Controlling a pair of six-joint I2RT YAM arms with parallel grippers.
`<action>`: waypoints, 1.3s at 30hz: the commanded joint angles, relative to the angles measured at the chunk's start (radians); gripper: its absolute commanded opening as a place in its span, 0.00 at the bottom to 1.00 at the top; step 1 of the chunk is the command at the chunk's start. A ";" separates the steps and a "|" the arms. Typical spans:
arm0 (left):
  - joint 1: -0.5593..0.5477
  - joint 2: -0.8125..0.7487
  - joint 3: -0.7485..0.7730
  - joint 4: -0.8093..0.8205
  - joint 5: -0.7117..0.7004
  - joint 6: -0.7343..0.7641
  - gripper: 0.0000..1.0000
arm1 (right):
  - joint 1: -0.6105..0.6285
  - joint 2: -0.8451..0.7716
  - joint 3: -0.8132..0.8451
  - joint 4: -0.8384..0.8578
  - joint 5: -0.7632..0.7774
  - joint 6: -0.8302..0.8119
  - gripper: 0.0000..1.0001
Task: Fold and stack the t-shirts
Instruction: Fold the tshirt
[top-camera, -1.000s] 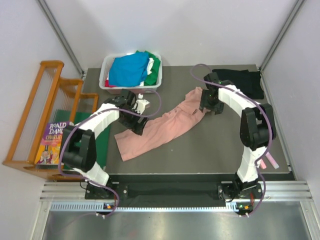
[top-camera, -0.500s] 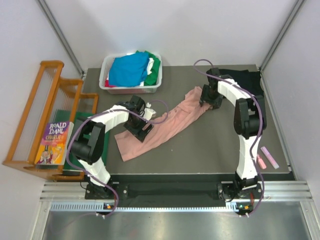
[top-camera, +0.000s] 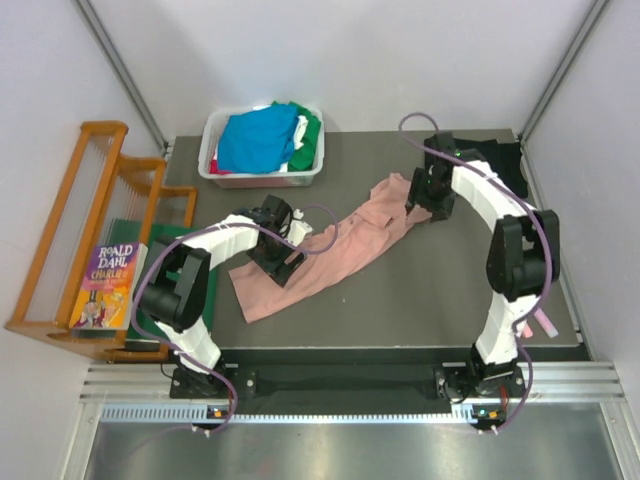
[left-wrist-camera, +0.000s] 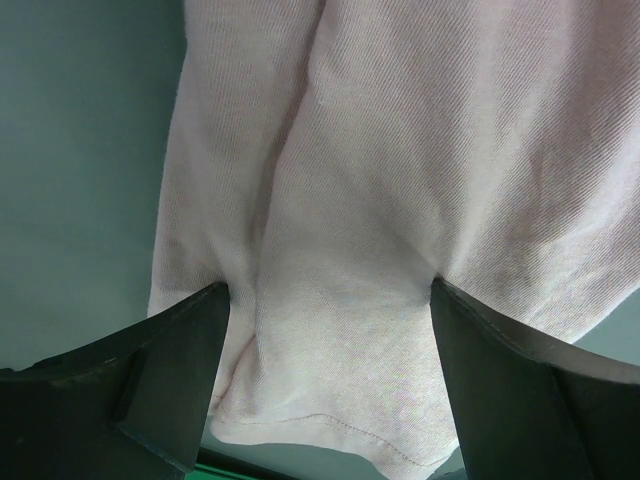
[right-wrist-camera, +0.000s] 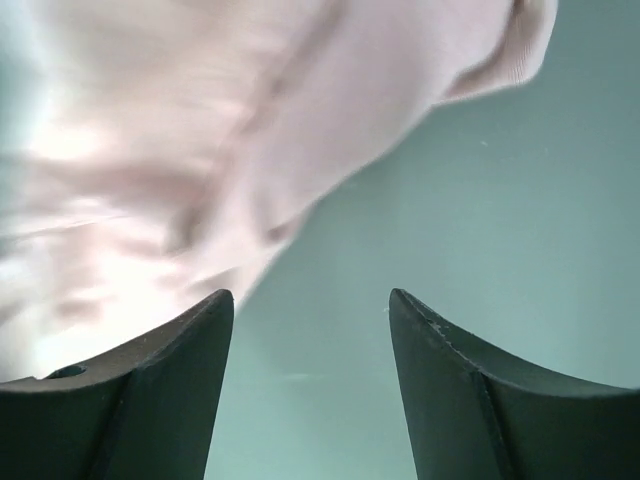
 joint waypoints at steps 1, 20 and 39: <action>0.013 0.013 -0.029 -0.020 -0.051 0.008 0.86 | 0.007 -0.104 0.176 -0.031 -0.069 0.019 0.64; 0.013 -0.076 -0.029 -0.069 -0.066 0.011 0.86 | -0.022 0.173 0.128 0.065 -0.053 0.039 0.63; 0.012 -0.150 -0.028 -0.161 -0.031 0.014 0.85 | -0.054 0.350 0.308 0.001 -0.056 -0.002 0.62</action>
